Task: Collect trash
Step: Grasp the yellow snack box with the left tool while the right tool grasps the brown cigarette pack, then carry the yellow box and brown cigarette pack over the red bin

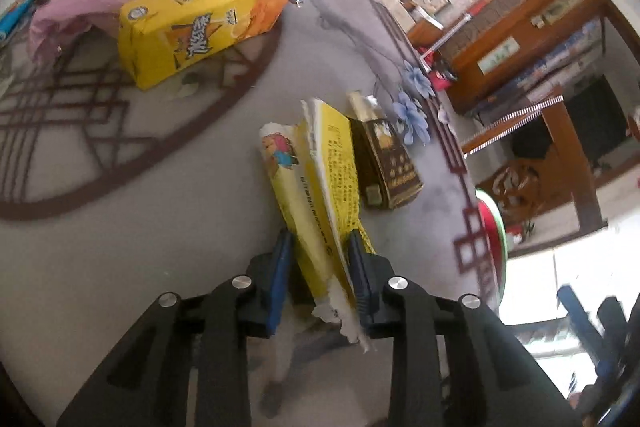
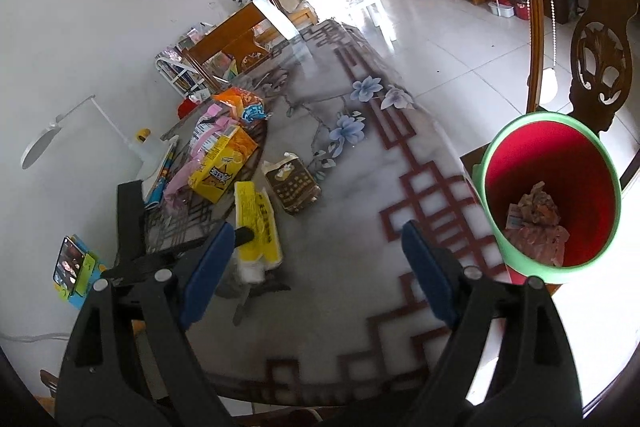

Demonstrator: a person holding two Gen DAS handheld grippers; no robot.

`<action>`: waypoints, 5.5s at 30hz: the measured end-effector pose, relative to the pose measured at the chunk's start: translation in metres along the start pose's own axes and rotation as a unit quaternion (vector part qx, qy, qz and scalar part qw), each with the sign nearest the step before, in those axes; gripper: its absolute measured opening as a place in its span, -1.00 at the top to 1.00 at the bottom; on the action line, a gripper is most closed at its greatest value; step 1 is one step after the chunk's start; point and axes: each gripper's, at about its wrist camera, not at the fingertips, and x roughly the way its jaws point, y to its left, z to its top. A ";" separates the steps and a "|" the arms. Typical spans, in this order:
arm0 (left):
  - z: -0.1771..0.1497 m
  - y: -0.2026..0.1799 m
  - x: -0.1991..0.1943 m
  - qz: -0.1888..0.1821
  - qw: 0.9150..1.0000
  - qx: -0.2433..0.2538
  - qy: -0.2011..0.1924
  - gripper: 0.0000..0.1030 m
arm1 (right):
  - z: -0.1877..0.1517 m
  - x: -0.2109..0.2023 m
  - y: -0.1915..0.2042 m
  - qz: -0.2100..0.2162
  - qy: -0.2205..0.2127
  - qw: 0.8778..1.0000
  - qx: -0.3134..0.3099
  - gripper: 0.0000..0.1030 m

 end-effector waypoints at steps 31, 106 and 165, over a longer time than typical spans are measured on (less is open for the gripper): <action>-0.020 0.052 -0.027 -0.016 0.998 0.060 -0.013 0.36 | 0.033 0.079 0.045 -0.096 0.065 0.989 -0.095 -0.63; -0.010 0.074 -0.033 -0.039 0.998 0.024 -0.047 0.37 | 0.016 0.144 0.085 -0.055 0.125 0.980 -0.147 0.04; -0.017 -0.164 0.011 -0.152 0.974 0.167 0.015 0.37 | 0.015 -0.054 -0.132 -0.093 -0.051 0.992 0.074 0.04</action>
